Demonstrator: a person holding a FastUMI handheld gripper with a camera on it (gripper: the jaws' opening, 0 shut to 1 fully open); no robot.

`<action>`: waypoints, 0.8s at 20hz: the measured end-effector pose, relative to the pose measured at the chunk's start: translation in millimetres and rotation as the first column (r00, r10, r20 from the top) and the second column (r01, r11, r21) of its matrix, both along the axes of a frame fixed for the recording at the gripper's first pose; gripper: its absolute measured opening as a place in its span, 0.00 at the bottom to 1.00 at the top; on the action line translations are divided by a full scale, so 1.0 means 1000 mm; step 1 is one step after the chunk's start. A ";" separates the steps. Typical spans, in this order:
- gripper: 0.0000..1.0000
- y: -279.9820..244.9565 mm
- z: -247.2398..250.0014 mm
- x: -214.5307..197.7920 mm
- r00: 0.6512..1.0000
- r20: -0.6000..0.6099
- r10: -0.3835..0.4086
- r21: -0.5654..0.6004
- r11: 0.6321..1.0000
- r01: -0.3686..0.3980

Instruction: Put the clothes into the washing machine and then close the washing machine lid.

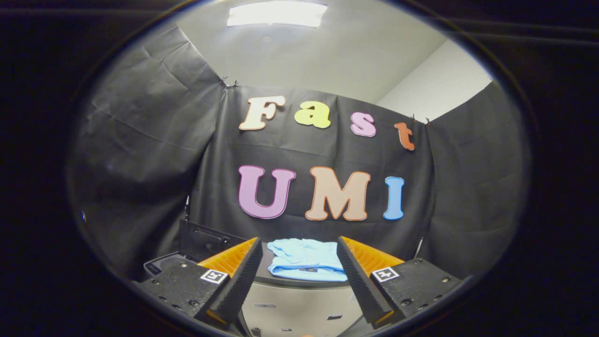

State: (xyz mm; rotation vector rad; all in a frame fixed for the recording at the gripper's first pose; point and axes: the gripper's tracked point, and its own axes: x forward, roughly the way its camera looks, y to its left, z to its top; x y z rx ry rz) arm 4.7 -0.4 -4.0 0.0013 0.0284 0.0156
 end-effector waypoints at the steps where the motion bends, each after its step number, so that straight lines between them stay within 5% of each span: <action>1: 0.96 0.001 0.000 0.000 1.000 0.001 0.002 0.001 1.000 -0.002; 16: 0.96 0.010 0.007 -0.001 1.000 0.014 0.018 -0.015 1.000 -0.018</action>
